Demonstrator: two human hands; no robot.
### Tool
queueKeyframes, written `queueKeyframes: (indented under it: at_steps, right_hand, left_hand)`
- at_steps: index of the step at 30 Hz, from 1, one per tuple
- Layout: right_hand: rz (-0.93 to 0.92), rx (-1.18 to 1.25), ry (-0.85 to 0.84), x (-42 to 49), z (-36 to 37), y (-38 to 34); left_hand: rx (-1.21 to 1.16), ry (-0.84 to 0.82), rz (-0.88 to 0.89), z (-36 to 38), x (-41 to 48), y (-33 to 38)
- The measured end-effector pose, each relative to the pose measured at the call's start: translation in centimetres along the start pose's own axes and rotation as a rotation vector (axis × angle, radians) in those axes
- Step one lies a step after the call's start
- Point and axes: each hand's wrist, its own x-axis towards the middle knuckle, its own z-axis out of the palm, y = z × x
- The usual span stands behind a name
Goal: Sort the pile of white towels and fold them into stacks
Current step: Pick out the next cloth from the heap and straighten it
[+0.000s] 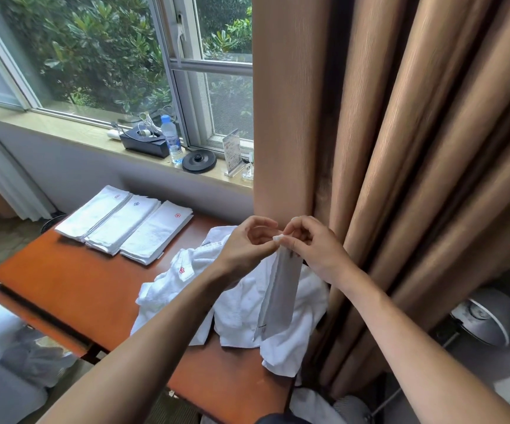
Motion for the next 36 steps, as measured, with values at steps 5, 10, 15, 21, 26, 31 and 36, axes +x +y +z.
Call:
queueKeyframes:
  at_steps: [5, 10, 15, 21, 26, 31, 36]
  right_hand:
    - [-0.021, -0.046, 0.062, -0.1, -0.2, 0.9]
    - [-0.052, -0.129, 0.100, 0.0, -0.7, 1.4]
    - [-0.178, -0.299, 0.124, -0.1, -1.1, 1.5]
    - [-0.244, -0.549, 0.041, -0.1, -1.4, 1.6]
    - [-0.124, -0.418, 0.031, -1.1, -2.2, 2.7]
    - [-0.004, -0.174, -0.052, -1.1, -0.7, 3.4]
    - [-0.010, -0.062, -0.055, -2.1, 3.5, 3.9]
  left_hand:
    - [-0.034, -0.007, 0.009, 0.0, 0.0, -0.3]
    - [-0.088, -0.023, 0.031, 0.0, 0.3, -0.5]
    - [-0.073, 0.003, 0.045, 0.3, 0.2, -0.5]
    - [0.178, 0.146, 0.174, 1.0, 0.6, 0.4]
    - [0.377, 0.271, 0.222, 0.1, 0.4, 0.4]
    - [0.694, 0.323, 0.330, -1.1, -1.1, -0.9]
    - [0.746, 0.403, 0.190, -3.2, -3.5, -2.9]
